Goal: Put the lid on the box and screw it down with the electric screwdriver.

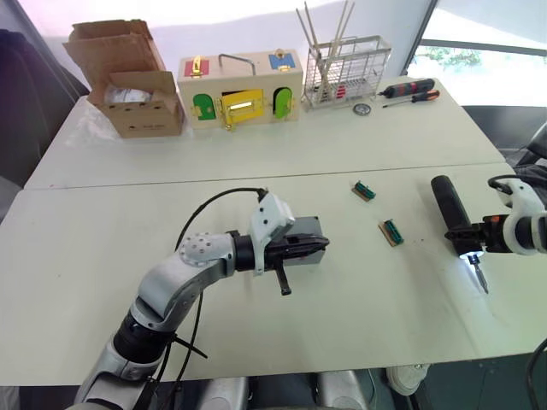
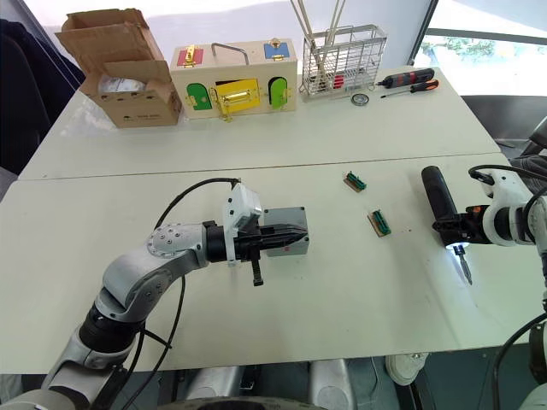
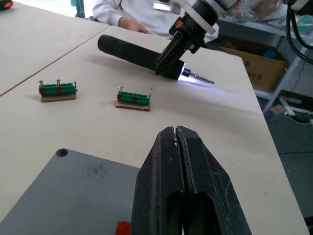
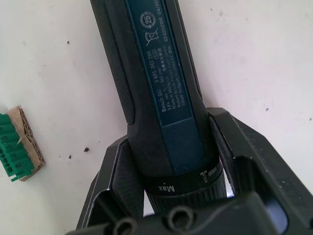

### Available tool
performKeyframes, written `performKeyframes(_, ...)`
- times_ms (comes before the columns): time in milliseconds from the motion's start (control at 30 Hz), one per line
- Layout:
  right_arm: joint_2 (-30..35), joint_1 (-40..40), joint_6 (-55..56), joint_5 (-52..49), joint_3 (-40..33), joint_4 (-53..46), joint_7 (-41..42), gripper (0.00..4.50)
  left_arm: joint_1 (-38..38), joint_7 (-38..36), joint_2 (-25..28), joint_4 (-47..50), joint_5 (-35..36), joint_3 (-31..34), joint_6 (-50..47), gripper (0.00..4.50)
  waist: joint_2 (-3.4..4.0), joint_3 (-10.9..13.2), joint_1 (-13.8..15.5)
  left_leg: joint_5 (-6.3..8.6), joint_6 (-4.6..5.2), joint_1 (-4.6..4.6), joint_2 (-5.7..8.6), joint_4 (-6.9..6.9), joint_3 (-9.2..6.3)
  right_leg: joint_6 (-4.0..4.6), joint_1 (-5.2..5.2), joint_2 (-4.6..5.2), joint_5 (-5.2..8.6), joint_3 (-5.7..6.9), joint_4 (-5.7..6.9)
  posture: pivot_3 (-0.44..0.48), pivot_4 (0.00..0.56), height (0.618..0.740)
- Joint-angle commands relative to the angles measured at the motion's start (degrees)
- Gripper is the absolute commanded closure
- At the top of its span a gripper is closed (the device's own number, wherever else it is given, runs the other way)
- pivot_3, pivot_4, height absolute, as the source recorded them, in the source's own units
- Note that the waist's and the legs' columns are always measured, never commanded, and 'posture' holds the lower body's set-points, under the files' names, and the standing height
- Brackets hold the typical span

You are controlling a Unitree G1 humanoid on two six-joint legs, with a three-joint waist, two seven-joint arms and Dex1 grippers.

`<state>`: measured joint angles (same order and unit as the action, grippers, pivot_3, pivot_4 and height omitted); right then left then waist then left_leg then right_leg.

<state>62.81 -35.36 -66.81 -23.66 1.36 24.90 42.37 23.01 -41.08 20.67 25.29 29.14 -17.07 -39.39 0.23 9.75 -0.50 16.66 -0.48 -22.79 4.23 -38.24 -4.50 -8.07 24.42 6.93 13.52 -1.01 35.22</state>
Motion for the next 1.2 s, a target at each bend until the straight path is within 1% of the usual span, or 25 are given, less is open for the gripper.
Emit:
performKeyframes(33,-0.18,-1.2,2.01,2.35,0.0,0.85,1.03,1.03,-0.38,-0.44,0.31,0.48,-0.19,0.79,1.29,4.5,0.01,0.0,0.0,-0.01,-0.02,0.01,0.0,0.01,0.0,0.0,0.0,0.0,0.0,-0.01,0.0,0.0,0.15,0.734)
performKeyframes(133,-0.27,-2.24,2.5,4.8,-0.8,0.57,-1.38,0.01,-0.45,-0.71,0.99,0.11,0.41,2.38,1.37,4.5,0.02,-0.01,0.06,-0.04,-0.07,0.03,-0.01,0.02,-0.01,0.0,0.0,-0.01,0.0,0.0,0.02,0.0,0.15,0.734)
performKeyframes(167,-0.31,-2.61,2.61,5.48,-1.23,0.33,-2.24,0.01,-0.54,-0.83,1.15,-0.03,0.66,2.92,1.46,4.5,0.02,-0.01,0.13,-0.04,-0.07,0.03,-0.01,0.02,-0.01,0.0,0.0,-0.01,0.0,0.0,0.02,0.0,0.15,0.734)
performKeyframes(233,-0.59,-4.67,4.44,6.21,-4.68,0.03,-5.45,0.01,-0.74,-0.49,1.05,-0.71,2.16,5.81,1.3,4.5,0.04,0.0,0.08,-0.04,-0.08,0.03,-0.01,0.02,-0.01,0.0,0.0,-0.01,0.0,0.0,0.02,0.0,0.15,0.734)
performKeyframes(333,-1.75,-5.51,9.44,4.56,-12.3,-4.48,-8.35,0.01,-0.04,0.25,1.43,-1.95,3.58,10.43,1.21,4.5,0.07,-0.01,0.09,-0.05,-0.09,0.03,0.0,0.03,0.01,0.0,0.04,-0.01,0.0,-0.04,0.03,0.0,0.15,0.734)
performKeyframes(400,-6.87,-5.66,14.76,1.09,-20.13,-9.8,-11.19,0.01,0.95,0.84,1.75,-3.43,4.8,14.07,1.13,4.5,-0.01,0.0,-0.01,-0.05,-0.1,0.03,-0.02,0.07,-0.01,0.0,0.05,-0.03,0.0,-0.02,0.04,0.0,0.15,0.734)
performKeyframes(433,-10.12,-5.74,14.28,-1.43,-23.47,-13.1,-12.41,0.01,1.42,1.03,2.3,-4.23,5.26,15.73,0.79,4.5,-0.02,0.0,-0.14,-0.06,-0.11,0.04,-0.05,0.08,-0.02,0.0,0.05,-0.08,0.0,0.0,0.03,0.0,0.15,0.734)
performKeyframes(467,-13.21,-4.43,14.33,-3.63,-24.68,-18.45,-12.51,0.01,1.55,0.86,3.46,-4.69,5.42,16.86,0.13,4.5,-0.04,0.0,-0.24,-0.06,-0.12,0.05,-0.06,0.07,0.0,-0.01,0.05,-0.1,0.0,-0.02,0.04,0.0,0.15,0.734)
performKeyframes(533,-17.64,-0.44,13.11,-7.0,-24.1,-27.6,-10.82,0.01,1.03,0.23,6.04,-4.47,5.31,17.54,-1.42,4.5,-0.02,-0.01,-0.3,-0.06,-0.14,0.12,-0.09,0.11,-0.03,-0.01,0.05,-0.14,0.0,-0.02,0.13,0.0,0.15,0.734)
performKeyframes(600,-20.8,3.76,13.3,-9.76,-22.76,-34.7,-8.98,0.01,0.08,-0.22,8.21,-3.45,5.38,17.48,-2.86,4.5,-0.03,-0.01,0.08,-0.07,-0.15,0.15,-0.12,0.19,-0.09,-0.01,0.05,-0.15,0.0,0.0,0.15,0.0,0.15,0.734)
performKeyframes(633,-21.72,5.14,13.26,-10.64,-22.38,-36.98,-8.67,0.01,-0.23,-0.32,8.92,-3.12,5.49,17.41,-3.3,4.5,-0.02,-0.01,0.2,-0.07,-0.16,0.13,-0.12,0.2,-0.16,-0.01,0.04,-0.14,0.0,0.03,0.14,0.0,0.15,0.734)
performKeyframes(733,-23.71,13.67,14.78,-13.48,-18.65,-44.92,-4.18,0.01,-3.01,-0.14,11.71,-1.51,4.75,16.65,-4.89,4.5,-0.04,-0.01,1.03,-0.06,-0.14,0.01,-0.02,0.04,-0.12,-0.01,0.04,-0.06,0.0,-0.04,0.09,0.0,0.15,0.734)
performKeyframes(833,-22.77,19.14,17.56,-11.99,-14.86,-47.43,-1.55,0.01,-4.84,-0.09,13.51,-1.66,3.81,15.99,-5.09,4.5,-0.04,0.0,1.24,-0.05,-0.11,0.05,0.01,-0.01,-0.09,0.0,0.01,-0.05,-0.01,-0.1,0.11,0.0,0.15,0.734)
performKeyframes(933,-21.51,23.6,22.66,-8.64,-10.35,-47.83,1.59,0.01,-5.89,-0.85,13.88,-3.55,1.06,12.24,-3.83,4.5,-0.05,-0.01,1.26,0.08,0.12,0.19,0.0,0.01,-0.12,0.02,-0.08,-0.06,-0.05,-0.06,0.19,0.0,0.15,0.734)
performKeyframes(1033,-22.63,25.55,24.75,-9.81,-8.66,-48.84,3.78,0.01,-6.62,-2.41,13.27,-6.51,-1.61,8.46,-1.21,4.5,-0.05,-0.01,1.13,0.09,0.13,0.28,-0.04,0.06,-0.11,0.02,-0.12,-0.1,-0.04,-0.06,0.2,0.0,0.15,0.734)
performKeyframes(1100,-22.34,26.38,25.51,-9.18,-6.96,-48.82,4.7,0.01,-6.39,-2.55,12.18,-8.75,-3.26,7.16,0.84,4.5,-0.05,-0.01,1.07,0.05,0.07,0.28,-0.06,0.07,-0.09,0.02,-0.09,-0.11,-0.04,-0.07,0.18,0.0,0.15,0.734)
performKeyframes(1133,-22.03,26.88,26.58,-7.83,-5.59,-48.52,4.99,0.01,-5.91,-2.24,11.13,-10.19,-3.8,6.89,1.66,4.5,-0.07,-0.01,1.09,-0.04,-0.1,0.28,-0.06,0.08,-0.08,0.02,-0.09,-0.11,-0.04,-0.08,0.18,0.0,0.15,0.734)
performKeyframes(1200,-22.23,27.89,27.91,-6.24,-3.21,-47.96,5.32,0.01,-4.3,-2.05,8.7,-12.21,-3.87,6.65,2.29,4.5,-0.08,-0.01,1.19,-0.04,-0.09,0.28,-0.07,0.08,-0.09,0.02,-0.09,-0.11,-0.04,-0.07,0.18,0.0,0.15,0.734)
